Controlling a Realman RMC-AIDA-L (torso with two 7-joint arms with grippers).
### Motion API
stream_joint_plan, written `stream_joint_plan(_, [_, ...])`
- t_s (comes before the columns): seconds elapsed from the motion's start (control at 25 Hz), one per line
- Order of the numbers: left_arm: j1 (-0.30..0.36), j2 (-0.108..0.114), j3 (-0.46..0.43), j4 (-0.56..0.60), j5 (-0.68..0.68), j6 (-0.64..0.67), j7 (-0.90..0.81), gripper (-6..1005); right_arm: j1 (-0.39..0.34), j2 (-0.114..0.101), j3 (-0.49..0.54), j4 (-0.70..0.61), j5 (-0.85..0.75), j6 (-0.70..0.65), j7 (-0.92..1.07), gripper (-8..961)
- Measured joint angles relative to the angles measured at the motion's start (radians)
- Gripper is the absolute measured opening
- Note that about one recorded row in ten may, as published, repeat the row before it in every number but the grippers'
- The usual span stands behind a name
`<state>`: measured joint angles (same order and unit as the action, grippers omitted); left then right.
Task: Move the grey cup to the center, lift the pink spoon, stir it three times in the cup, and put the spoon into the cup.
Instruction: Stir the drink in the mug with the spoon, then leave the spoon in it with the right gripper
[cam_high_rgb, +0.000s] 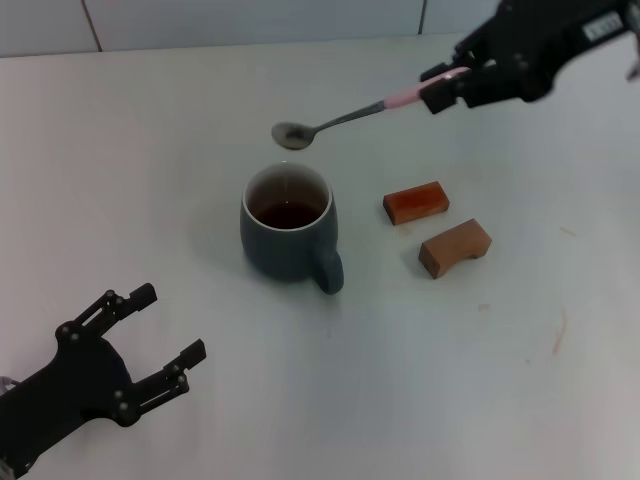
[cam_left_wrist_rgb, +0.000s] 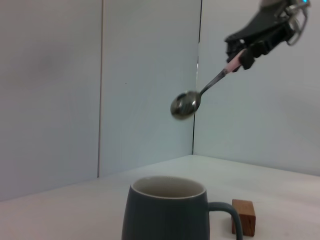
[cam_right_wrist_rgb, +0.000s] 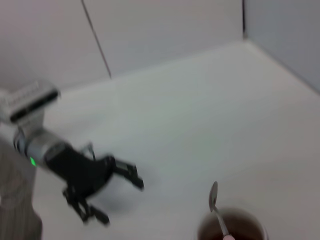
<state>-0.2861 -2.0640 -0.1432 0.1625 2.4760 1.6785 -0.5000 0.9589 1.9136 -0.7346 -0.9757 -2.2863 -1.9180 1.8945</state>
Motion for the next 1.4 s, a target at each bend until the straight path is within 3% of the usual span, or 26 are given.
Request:
stream_joint_plan(0.08, [-0.002, -0.001, 0.001, -0.001, 0.0, -0.011, 0.0, 859, 0.091, 0.004, -0.048, -0.001, -0.1, -0.002, 0.033, 116])
stream_joint_plan(0.2, [-0.003, -0.001, -0.001, -0.003, -0.001, -0.016, 0.0, 859, 0.149, 0.013, -0.087, 0.002, -0.163, -0.001, 0.053, 116])
stream_joint_plan(0.28, [-0.006, -0.001, -0.005, -0.005, -0.002, -0.024, 0.0, 859, 0.216, 0.033, -0.13, 0.01, -0.248, 0.009, 0.078, 116])
stream_joint_plan(0.48, [-0.013, -0.001, -0.005, -0.006, -0.003, -0.028, 0.0, 859, 0.3, 0.064, -0.181, 0.028, -0.345, 0.015, 0.094, 117])
stream_joint_plan(0.72, [-0.016, -0.003, -0.007, -0.014, -0.005, -0.028, -0.001, 859, 0.342, 0.092, -0.253, 0.058, -0.362, 0.041, 0.094, 117])
stream_joint_plan(0.88, [-0.018, -0.004, -0.009, -0.017, -0.005, -0.035, -0.002, 859, 0.385, 0.129, -0.321, 0.116, -0.41, 0.11, 0.094, 117])
stream_joint_plan(1.4, [-0.022, -0.004, -0.01, -0.018, -0.005, -0.074, -0.002, 859, 0.462, 0.159, -0.401, 0.273, -0.431, 0.257, 0.073, 116])
